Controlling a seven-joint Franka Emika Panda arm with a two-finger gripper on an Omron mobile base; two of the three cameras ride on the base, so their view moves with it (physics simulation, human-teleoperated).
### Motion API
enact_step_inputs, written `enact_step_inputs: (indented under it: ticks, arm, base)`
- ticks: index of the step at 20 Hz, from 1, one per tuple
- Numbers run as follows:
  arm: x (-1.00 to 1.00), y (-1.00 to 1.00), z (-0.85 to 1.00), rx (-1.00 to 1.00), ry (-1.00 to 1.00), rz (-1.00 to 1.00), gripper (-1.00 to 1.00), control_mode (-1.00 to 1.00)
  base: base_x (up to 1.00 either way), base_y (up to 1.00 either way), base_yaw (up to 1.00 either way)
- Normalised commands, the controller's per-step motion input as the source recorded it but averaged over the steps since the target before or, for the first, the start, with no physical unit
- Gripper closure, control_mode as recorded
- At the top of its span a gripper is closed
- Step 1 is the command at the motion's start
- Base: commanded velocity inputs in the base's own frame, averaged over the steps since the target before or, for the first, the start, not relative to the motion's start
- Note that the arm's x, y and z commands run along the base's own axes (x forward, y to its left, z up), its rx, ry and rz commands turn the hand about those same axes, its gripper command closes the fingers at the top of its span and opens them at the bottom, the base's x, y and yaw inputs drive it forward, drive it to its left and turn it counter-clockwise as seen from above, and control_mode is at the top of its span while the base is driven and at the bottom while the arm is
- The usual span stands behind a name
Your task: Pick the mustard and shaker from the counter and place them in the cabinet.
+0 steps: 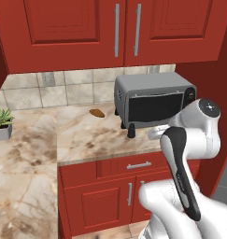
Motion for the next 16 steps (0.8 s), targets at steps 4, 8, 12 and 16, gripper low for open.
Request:
enact_step_inputs:
  ticks: [4,8,12,16]
  arm:
    - [0.3,0.09,-0.2,0.0,0.0,0.0,-1.0,-1.0]
    - [0.32,0.05,-0.17,0.0,0.0,0.0,-1.0,-1.0]
    - [0.34,0.0,-0.14,0.0,0.0,0.0,-1.0,-1.0]
    - [0.43,0.0,-0.17,0.0,0.0,0.0,-1.0,-1.0]
  base:
    - [0.0,0.0,0.0]
    - [0.0,0.0,0.0]
    - [0.0,0.0,0.0]
    - [0.0,0.0,0.0]
